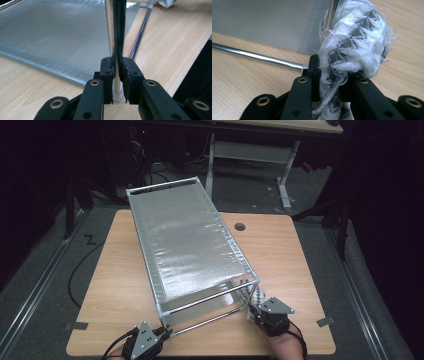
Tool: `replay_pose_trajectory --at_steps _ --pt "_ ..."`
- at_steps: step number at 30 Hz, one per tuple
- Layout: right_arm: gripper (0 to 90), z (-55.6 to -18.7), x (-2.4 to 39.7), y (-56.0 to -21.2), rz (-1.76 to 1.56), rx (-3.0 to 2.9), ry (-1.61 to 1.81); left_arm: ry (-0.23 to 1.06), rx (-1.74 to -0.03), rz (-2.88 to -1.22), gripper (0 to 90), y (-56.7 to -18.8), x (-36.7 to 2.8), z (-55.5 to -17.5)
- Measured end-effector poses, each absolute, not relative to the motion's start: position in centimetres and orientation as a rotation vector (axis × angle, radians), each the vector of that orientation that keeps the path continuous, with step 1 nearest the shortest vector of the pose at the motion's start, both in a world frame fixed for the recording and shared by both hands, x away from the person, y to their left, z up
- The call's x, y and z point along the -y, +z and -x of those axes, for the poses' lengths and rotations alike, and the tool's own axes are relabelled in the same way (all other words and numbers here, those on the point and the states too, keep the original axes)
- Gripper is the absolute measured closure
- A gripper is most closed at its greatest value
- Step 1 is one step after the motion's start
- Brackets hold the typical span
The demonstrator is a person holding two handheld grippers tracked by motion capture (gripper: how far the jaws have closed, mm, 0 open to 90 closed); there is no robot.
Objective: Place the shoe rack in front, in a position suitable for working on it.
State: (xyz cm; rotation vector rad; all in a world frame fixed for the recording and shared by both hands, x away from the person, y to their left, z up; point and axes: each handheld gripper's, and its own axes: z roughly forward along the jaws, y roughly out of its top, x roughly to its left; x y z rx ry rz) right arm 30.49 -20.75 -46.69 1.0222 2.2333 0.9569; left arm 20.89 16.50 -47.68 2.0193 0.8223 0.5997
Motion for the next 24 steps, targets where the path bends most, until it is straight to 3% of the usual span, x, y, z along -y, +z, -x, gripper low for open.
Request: replay_pose_trajectory --at_steps 12,24 --pt "76.5 -31.2 20.4 -48.8 -1.057 -2.309 0.896 0.609 -0.824 -2.021 78.7 -47.7 -16.6 -20.9" --pt "76.4 -30.5 20.8 -46.1 -1.016 -2.220 0.985 0.623 -0.823 -2.026 78.5 -47.7 -16.5 -20.9"
